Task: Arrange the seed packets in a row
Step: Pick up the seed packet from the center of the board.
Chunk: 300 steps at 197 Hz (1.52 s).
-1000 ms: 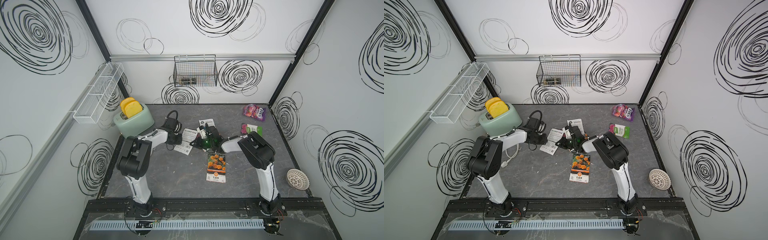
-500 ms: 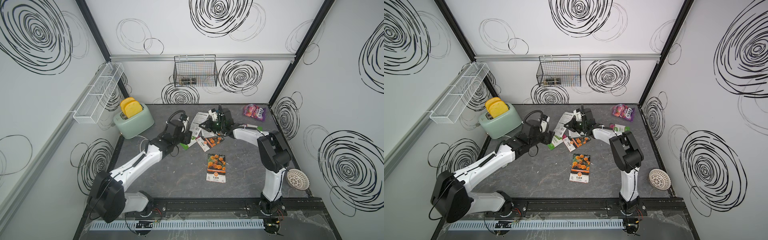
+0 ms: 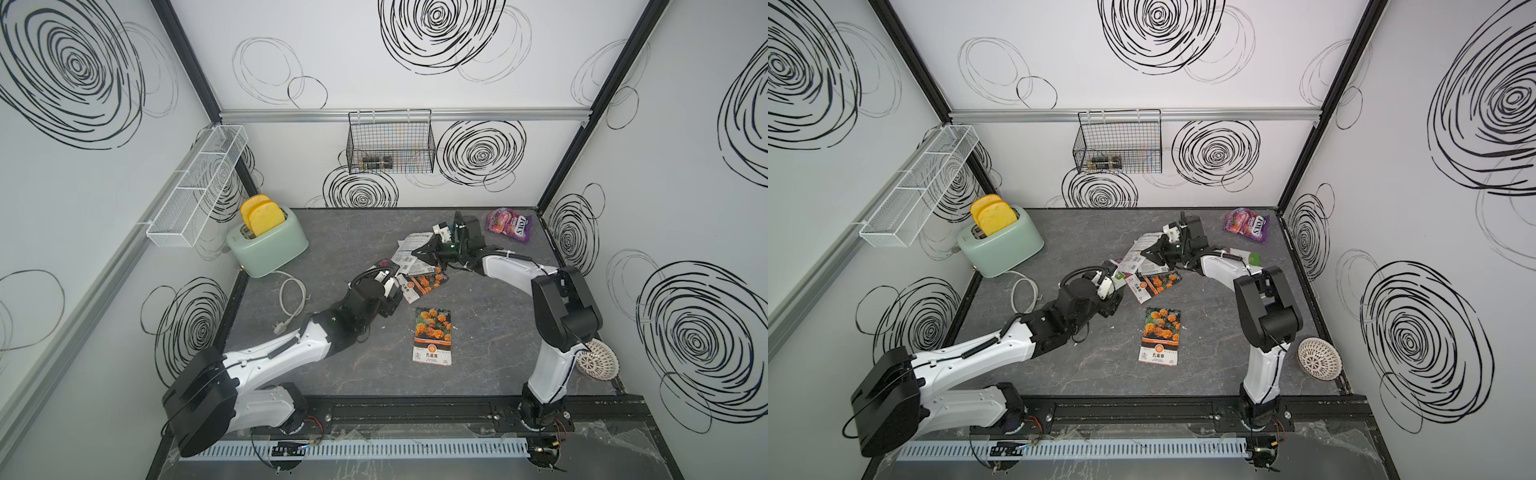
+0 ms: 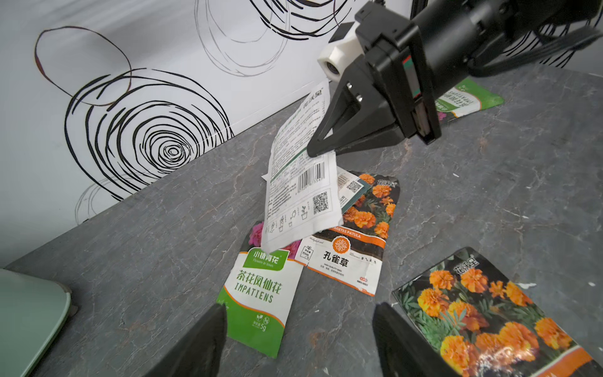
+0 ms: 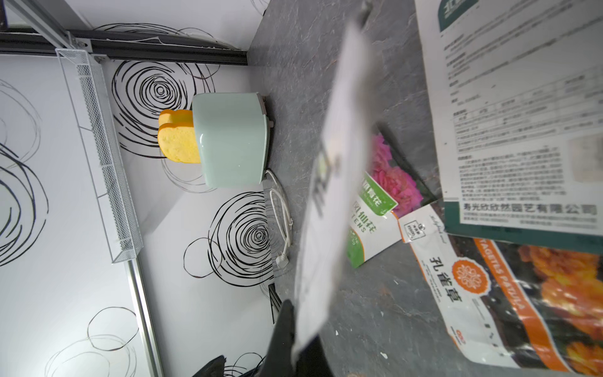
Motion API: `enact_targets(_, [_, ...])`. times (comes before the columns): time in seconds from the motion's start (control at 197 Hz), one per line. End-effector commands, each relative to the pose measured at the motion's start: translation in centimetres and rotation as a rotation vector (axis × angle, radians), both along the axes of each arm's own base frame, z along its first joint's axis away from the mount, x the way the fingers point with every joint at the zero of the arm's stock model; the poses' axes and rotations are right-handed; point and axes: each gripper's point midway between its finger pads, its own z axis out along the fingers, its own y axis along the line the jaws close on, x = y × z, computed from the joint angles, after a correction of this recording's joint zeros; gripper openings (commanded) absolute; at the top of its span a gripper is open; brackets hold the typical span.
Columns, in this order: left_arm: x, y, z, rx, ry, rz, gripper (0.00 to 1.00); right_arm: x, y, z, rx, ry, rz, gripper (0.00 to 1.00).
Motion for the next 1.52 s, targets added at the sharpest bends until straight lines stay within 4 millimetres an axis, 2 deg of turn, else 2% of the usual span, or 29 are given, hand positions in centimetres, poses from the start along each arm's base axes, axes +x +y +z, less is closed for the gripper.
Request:
enact_targets(0.0, [1.1, -0.5, 1.2, 0.008, -0.097, 0.02, 0.76, -1.0, 0.3, 1.6, 0.045, 0.023, 0.012, 0.0])
enact_targets(0.279, [2.6, -1.6, 1.1, 0.067, -0.159, 0.026, 0.77, -1.5, 0.5, 2.1, 0.074, 0.032, 0.017, 0.0])
enact_targets(0.435, [3.6, -3.0, 0.8, 0.102, -0.17, -0.02, 0.76, -1.8, 0.6, 2.2, 0.079, 0.037, 0.022, 0.0])
enact_targets(0.537, [4.4, -3.3, 0.6, 0.103, -0.167, -0.029, 0.72, -2.0, 0.9, 2.4, 0.084, 0.039, 0.03, 0.0])
enact_targets(0.658, [5.3, -3.4, 0.5, 0.112, -0.164, -0.038, 0.59, -2.2, 1.0, 2.5, 0.084, 0.036, 0.033, 0.0])
enact_targets(0.876, [5.9, -3.3, 0.5, 0.097, -0.156, -0.054, 0.05, -2.8, 1.2, 2.8, 0.09, 0.023, 0.034, 0.0])
enact_targets(0.886, [5.9, -3.3, 0.5, 0.095, -0.156, -0.053, 0.01, -2.8, 1.1, 2.8, 0.091, 0.022, 0.033, 0.0])
enact_targets(0.957, [5.7, -3.3, 0.9, 0.079, -0.153, -0.058, 0.0, -2.8, 1.0, 3.0, 0.092, 0.011, 0.029, 0.0])
enact_targets(1.018, [5.4, -3.2, 1.1, 0.064, -0.146, -0.06, 0.0, -2.6, 0.7, 3.3, 0.095, -0.004, 0.022, 0.08])
enact_targets(1.109, [5.3, -2.9, 0.7, 0.028, -0.096, -0.068, 0.0, -2.2, 0.1, 4.2, 0.082, -0.05, 0.012, 0.4])
enact_targets(1.251, [5.2, -2.4, 0.6, -0.107, 0.015, -0.088, 0.0, -1.0, -3.3, 5.8, -0.012, -0.158, -0.069, 0.8])
enact_targets(1.357, [5.2, -2.7, 0.6, -0.215, 0.102, -0.107, 0.0, -0.1, -7.1, 7.4, -0.112, -0.256, -0.158, 0.89])
enact_targets(1.443, [5.4, -3.3, 0.3, -0.281, 0.166, -0.11, 0.0, 0.3, -10.0, 8.2, -0.203, -0.332, -0.21, 0.91])
enact_targets(1.514, [5.6, -4.4, -0.2, -0.328, 0.224, -0.116, 0.0, 0.6, -11.9, 8.1, -0.293, -0.365, -0.241, 0.91])
